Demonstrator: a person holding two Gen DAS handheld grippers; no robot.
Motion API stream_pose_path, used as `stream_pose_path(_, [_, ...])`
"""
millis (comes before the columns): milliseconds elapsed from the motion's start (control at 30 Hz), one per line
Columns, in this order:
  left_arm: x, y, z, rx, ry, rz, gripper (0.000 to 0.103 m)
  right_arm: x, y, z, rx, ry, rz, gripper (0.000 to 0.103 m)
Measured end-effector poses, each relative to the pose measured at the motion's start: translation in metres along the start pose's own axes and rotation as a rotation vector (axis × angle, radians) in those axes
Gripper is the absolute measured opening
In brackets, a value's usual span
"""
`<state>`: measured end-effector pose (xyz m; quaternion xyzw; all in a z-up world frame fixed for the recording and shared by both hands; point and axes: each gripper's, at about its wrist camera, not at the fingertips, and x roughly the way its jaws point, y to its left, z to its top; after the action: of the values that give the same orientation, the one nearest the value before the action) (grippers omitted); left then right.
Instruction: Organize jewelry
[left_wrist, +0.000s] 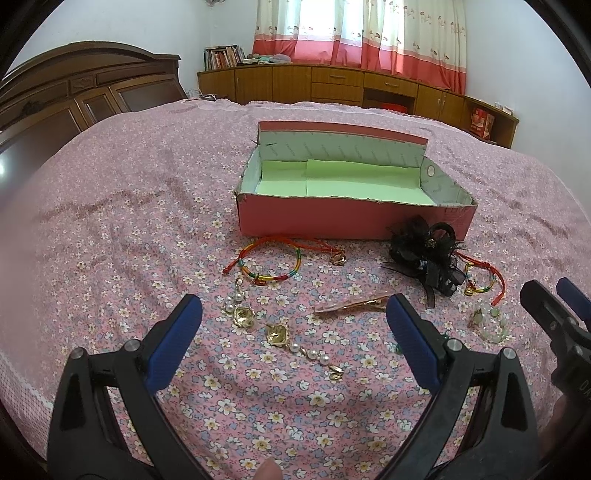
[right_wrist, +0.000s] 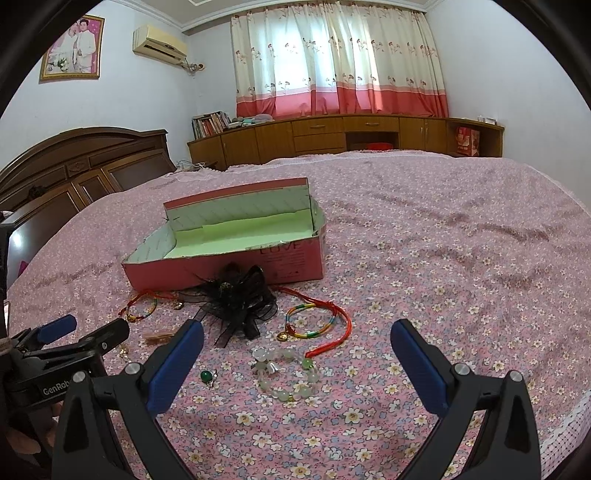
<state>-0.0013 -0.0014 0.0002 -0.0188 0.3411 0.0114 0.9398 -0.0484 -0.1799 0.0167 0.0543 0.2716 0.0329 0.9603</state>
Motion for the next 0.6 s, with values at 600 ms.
stream_pose_path(600, [0.001, -0.0001, 0.0002, 0.003, 0.0, 0.002, 0.093, 0.0013, -0.0005, -0.0015, 0.002, 0.004, 0.001, 0.103])
